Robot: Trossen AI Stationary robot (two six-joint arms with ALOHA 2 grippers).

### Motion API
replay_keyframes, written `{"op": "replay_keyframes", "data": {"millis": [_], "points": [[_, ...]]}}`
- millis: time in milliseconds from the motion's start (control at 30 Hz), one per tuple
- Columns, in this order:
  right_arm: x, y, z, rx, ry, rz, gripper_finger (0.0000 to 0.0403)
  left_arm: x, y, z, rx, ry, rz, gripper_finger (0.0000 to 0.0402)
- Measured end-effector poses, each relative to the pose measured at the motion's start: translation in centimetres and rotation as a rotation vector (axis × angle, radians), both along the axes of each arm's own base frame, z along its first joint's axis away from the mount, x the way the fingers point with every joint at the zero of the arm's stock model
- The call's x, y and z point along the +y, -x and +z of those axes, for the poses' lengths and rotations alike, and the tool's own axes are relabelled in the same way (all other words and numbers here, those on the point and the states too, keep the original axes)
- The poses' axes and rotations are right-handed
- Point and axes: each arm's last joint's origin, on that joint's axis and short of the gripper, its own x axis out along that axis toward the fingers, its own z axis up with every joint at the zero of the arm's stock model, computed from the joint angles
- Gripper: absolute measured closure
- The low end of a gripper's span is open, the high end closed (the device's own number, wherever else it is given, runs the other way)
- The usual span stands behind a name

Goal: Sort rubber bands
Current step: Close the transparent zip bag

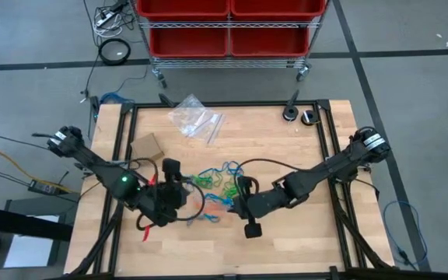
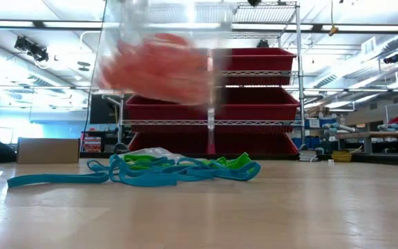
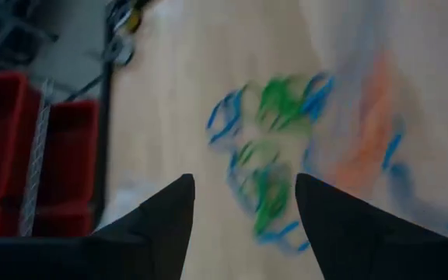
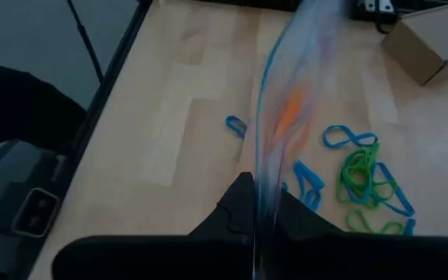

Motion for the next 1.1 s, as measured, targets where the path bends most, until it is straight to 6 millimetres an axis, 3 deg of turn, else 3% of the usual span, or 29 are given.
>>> {"op": "replay_keyframes", "data": {"millis": [200,433,600,767,1100], "points": [[-1.0,-0.4,0.9,0.036,-0.044,0.022,0.0403,1.2,1.8,2.0,0.091,-0.012,0.103,0.017],[-2.8,-1.3,1.0,0.033,-0.104,0.029,0.0403,-1.2,-1.7,3.3,-0.103,0.339,-0.114,0.017],[-3.5,-2.0,1.6,-0.028,-0.15,0.053,0.0403,-1.0,-4.5,2.6,-0.18,0.358,-0.089,0.017],[-3.8,-2.3,1.9,-0.061,-0.144,0.054,0.0403,-0.7,-6.5,1.1,-0.149,0.39,-0.077,0.017],[-4.3,-2.4,1.8,-0.066,-0.096,0.022,0.0403,0.7,-8.8,-1.1,-0.108,0.394,0.036,0.0173]]}}
